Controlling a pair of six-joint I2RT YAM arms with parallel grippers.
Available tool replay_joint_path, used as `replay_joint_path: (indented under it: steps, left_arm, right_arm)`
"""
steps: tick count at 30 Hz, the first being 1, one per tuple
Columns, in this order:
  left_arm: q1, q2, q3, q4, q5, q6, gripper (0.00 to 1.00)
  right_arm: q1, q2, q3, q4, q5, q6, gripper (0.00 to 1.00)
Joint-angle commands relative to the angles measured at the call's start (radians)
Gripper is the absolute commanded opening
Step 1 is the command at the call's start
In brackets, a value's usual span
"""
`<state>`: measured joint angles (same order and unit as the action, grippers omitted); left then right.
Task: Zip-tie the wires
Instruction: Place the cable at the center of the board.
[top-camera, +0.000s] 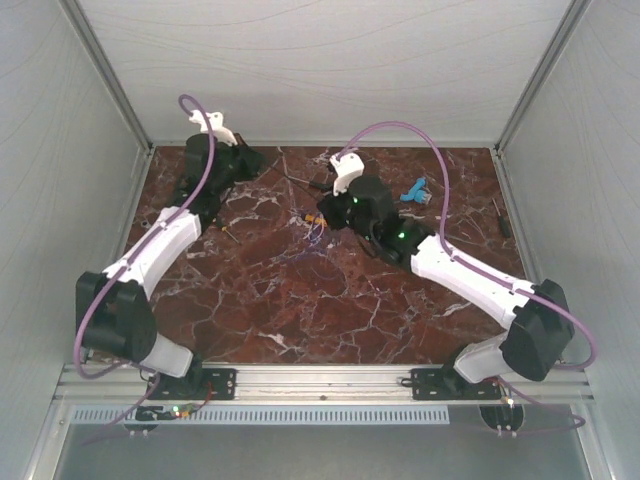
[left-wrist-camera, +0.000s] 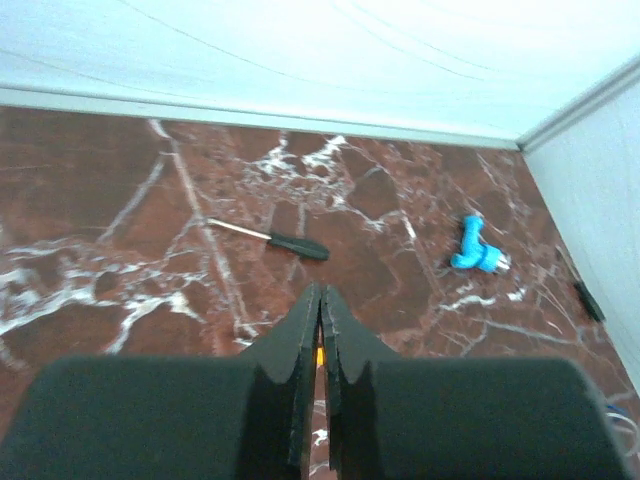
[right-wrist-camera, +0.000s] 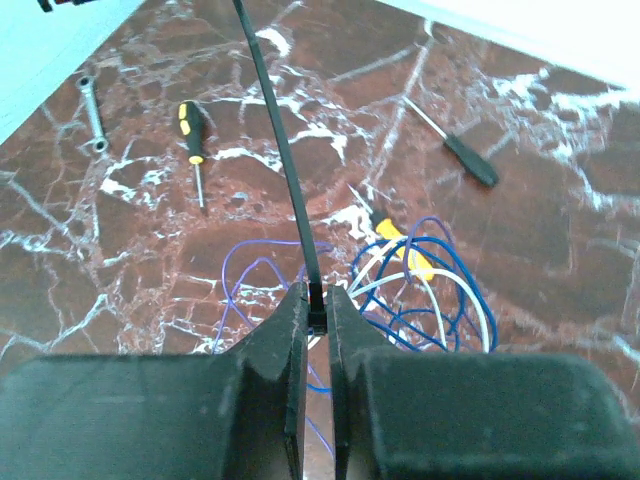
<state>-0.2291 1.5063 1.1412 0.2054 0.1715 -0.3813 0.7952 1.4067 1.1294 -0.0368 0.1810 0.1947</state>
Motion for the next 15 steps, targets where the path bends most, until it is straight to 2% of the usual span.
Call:
replay_joint_path:
  steps: [1, 5, 9, 12, 15]
  left_arm:
    - [0.022, -0.106, 0.007, -0.118, -0.209, 0.021, 0.0]
    - [0.048, -0.218, -0.186, -0.127, -0.267, -0.054, 0.0]
    - [0.066, -0.306, -0.417, -0.03, -0.311, -0.106, 0.0]
    - [0.094, -0.306, -0.514, 0.017, -0.275, -0.151, 0.0]
    - [0.12, -0.301, -0.579, 0.046, -0.305, -0.19, 0.0]
  right_arm:
    - [-0.037, 0.043, 0.087, -0.151, -0.25, -0.198, 0.0]
    - [-0.05, 0.107, 0.082, -0.231, -0.466, -0.3, 0.0]
    - [-0.047, 0.238, 0.086, -0.2, -0.579, -0.351, 0.0]
    - [-0.043, 0.363, 0.132, -0.17, -0.568, -0.414, 0.01]
    - [-0.041, 0.483, 0.202, -0.162, -0.544, -0.462, 0.01]
